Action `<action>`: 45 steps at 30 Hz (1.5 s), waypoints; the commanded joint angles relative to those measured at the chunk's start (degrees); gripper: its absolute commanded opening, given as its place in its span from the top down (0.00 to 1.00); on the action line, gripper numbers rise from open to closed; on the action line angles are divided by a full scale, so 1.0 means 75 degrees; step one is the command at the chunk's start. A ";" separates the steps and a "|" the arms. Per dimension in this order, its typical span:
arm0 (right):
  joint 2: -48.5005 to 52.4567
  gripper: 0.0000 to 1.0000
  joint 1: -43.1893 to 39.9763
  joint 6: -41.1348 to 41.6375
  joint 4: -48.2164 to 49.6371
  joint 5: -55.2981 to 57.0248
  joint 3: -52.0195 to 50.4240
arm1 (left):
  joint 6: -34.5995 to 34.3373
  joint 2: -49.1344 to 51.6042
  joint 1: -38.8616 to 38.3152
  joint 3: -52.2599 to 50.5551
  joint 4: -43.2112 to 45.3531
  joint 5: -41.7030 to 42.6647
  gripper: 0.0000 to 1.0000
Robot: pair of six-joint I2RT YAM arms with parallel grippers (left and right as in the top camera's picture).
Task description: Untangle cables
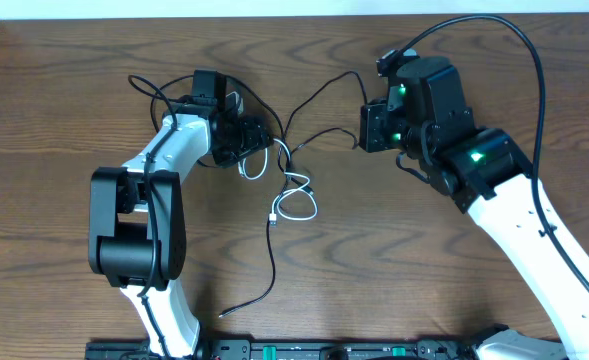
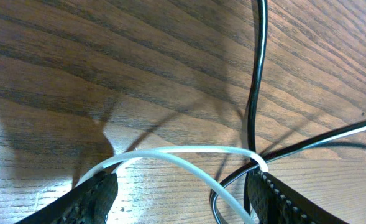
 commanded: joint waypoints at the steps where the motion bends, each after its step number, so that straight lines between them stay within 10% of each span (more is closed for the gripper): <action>1: -0.0280 0.99 0.0236 -0.0125 0.0303 0.0038 0.0020 | 0.0102 -0.0172 0.0023 -0.0070 -0.0020 0.0096 0.27; 27: -0.0778 0.99 0.0329 -0.2949 0.4759 0.0924 0.0017 | 0.0099 -0.0172 0.0023 -0.0070 0.0012 0.0099 0.27; 36: -0.0720 0.99 0.0326 -0.2967 0.3628 0.1716 0.0017 | 0.0099 -0.0172 0.0023 -0.0070 0.0012 0.0099 0.27; 42: -0.0341 0.48 0.0251 -0.2573 0.1807 0.1766 0.0015 | 0.0099 -0.0172 0.0023 -0.0070 0.0012 0.0099 0.27; 45: -0.0128 0.41 0.0006 -0.1883 0.1003 0.1760 0.0015 | 0.0099 -0.0172 0.0023 -0.0070 0.0012 0.0096 0.27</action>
